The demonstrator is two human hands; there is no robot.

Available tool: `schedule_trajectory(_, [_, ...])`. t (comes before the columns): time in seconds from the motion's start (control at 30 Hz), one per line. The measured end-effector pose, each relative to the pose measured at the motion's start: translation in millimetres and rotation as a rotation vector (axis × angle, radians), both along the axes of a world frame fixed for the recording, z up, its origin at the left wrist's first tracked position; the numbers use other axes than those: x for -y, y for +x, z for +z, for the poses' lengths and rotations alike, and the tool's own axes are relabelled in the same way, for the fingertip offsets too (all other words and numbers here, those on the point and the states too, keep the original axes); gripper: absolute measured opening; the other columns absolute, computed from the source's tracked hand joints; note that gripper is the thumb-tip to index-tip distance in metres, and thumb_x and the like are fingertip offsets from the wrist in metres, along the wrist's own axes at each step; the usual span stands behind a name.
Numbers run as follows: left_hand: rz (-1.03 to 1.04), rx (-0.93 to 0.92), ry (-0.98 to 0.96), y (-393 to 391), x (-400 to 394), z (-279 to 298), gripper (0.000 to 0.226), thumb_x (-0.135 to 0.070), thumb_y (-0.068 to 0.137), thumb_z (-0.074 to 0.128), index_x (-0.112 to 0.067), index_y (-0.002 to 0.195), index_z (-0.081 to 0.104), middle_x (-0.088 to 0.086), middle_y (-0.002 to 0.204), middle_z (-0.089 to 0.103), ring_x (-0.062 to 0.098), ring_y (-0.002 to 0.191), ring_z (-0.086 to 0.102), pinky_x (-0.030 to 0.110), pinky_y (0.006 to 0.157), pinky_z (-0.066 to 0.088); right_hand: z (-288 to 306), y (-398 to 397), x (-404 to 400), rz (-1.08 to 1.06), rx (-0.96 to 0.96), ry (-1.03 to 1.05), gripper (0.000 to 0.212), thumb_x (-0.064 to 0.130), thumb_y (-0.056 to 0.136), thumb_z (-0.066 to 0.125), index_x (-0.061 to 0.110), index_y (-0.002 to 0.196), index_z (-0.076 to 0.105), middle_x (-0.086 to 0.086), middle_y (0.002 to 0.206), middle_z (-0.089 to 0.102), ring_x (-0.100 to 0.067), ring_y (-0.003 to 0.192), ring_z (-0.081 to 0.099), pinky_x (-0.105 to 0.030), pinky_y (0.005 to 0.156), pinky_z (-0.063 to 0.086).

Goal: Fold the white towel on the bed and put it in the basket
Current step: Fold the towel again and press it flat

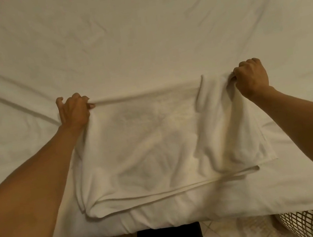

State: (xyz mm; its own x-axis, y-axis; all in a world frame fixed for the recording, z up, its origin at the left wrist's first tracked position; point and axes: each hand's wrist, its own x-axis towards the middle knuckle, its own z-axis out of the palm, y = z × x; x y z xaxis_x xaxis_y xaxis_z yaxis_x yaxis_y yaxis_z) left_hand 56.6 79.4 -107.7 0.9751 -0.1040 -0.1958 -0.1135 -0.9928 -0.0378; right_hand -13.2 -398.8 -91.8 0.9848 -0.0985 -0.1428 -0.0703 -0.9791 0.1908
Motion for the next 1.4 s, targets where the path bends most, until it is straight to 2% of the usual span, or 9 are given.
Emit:
schedule_trajectory(0.2, [0.071, -0.076, 0.033, -3.9, -5.4, -10.7, 0.021, -0.017, 0.093, 0.055, -0.005, 0.094, 0.072, 0.019, 0.102, 0.064, 0.037, 0.093, 0.063, 0.047, 0.108, 0.021, -3.2, -6.8, 10.8, -0.067, 0.009, 0.05, 0.017, -0.016, 0.076, 0.052, -0.012, 0.068, 0.067, -0.029, 0.064, 0.061, -0.029, 0.059, 0.037, -0.045, 0.079, 0.041])
schedule_trajectory(0.33, [0.1, -0.08, 0.056, -3.0, 8.6, -7.5, 0.022, -0.017, 0.093, 0.054, -0.001, 0.091, 0.069, 0.022, 0.102, 0.065, 0.039, 0.098, 0.061, 0.046, 0.11, 0.021, -1.4, -2.7, 4.0, -0.11, -0.031, 0.008, 0.02, -0.013, 0.078, 0.047, -0.008, 0.077, 0.066, -0.024, 0.068, 0.057, -0.032, 0.064, 0.042, -0.046, 0.083, 0.04])
schedule_trajectory(0.43, [0.105, -0.041, -0.013, -21.2, 25.5, -11.3, 0.038, -0.019, 0.094, 0.052, 0.0, 0.127, 0.053, 0.026, 0.129, 0.053, 0.038, 0.124, 0.046, 0.048, 0.115, 0.018, -5.4, -10.4, -13.0, -0.172, 0.028, 0.054, 0.031, -0.003, 0.084, 0.043, -0.005, 0.112, 0.057, -0.026, 0.104, 0.06, -0.041, 0.099, 0.053, -0.049, 0.1, 0.033])
schedule_trajectory(0.5, [0.054, -0.036, -0.138, -42.3, 46.0, -15.9, 0.06, -0.026, 0.095, 0.049, -0.002, 0.146, 0.029, 0.023, 0.152, 0.029, 0.033, 0.143, 0.025, 0.047, 0.118, 0.009, -9.9, -21.2, -33.7, -0.24, 0.059, 0.182, 0.051, 0.005, 0.09, 0.037, 0.003, 0.14, 0.034, -0.025, 0.142, 0.04, -0.038, 0.132, 0.036, -0.05, 0.112, 0.019])
schedule_trajectory(0.57, [-0.045, -0.057, -0.229, -62.6, 67.3, -22.5, 0.066, -0.033, 0.097, 0.044, -0.006, 0.15, 0.017, 0.017, 0.159, 0.012, 0.028, 0.148, 0.012, 0.045, 0.119, 0.006, -16.0, -31.8, -57.7, -0.246, 0.069, 0.307, 0.06, 0.013, 0.093, 0.033, 0.011, 0.15, 0.015, -0.017, 0.158, 0.014, -0.031, 0.146, 0.014, -0.048, 0.117, 0.008])
schedule_trajectory(0.73, [-0.091, -0.214, -0.157, -88.2, 78.1, -46.6, 0.071, -0.049, 0.098, 0.028, -0.016, 0.151, -0.006, 0.006, 0.161, -0.012, 0.021, 0.149, -0.006, 0.045, 0.12, -0.002, -40.5, -54.2, -80.8, -0.211, -0.003, 0.384, 0.058, 0.042, 0.099, 0.017, 0.023, 0.151, -0.001, -0.006, 0.161, -0.004, -0.022, 0.148, -0.002, -0.046, 0.119, 0.003])
schedule_trajectory(1.03, [-0.117, -0.233, -0.114, -81.5, 99.1, -33.7, 0.073, -0.05, 0.098, 0.025, -0.011, 0.151, -0.008, 0.008, 0.16, -0.013, 0.019, 0.149, -0.008, 0.044, 0.12, -0.003, -44.0, -63.1, -72.6, -0.259, -0.078, 0.411, 0.059, 0.043, 0.099, 0.016, 0.025, 0.15, -0.007, -0.005, 0.16, -0.01, -0.022, 0.148, -0.004, -0.047, 0.119, 0.004])
schedule_trajectory(1.2, [-0.44, -0.201, -0.161, -61.0, 182.2, -13.0, 0.071, -0.048, 0.098, 0.026, -0.011, 0.151, -0.002, 0.008, 0.161, -0.006, 0.019, 0.15, -0.001, 0.042, 0.12, 0.002, -41.1, -121.4, -63.1, -0.5, -0.055, 0.416, 0.059, 0.038, 0.1, 0.021, 0.018, 0.151, -0.001, -0.011, 0.16, -0.002, -0.025, 0.148, 0.001, -0.048, 0.12, 0.005])
schedule_trajectory(1.4, [-0.798, -0.254, -0.05, -57.6, 292.2, -4.4, 0.071, -0.048, 0.099, 0.024, -0.008, 0.151, -0.004, 0.009, 0.161, -0.009, 0.02, 0.149, -0.005, 0.041, 0.121, 0.002, -46.4, -186.4, -60.1, -0.741, -0.026, 0.39, 0.064, 0.045, 0.098, 0.023, 0.012, 0.151, 0.006, -0.018, 0.158, 0.01, -0.03, 0.147, 0.009, -0.049, 0.118, 0.006])
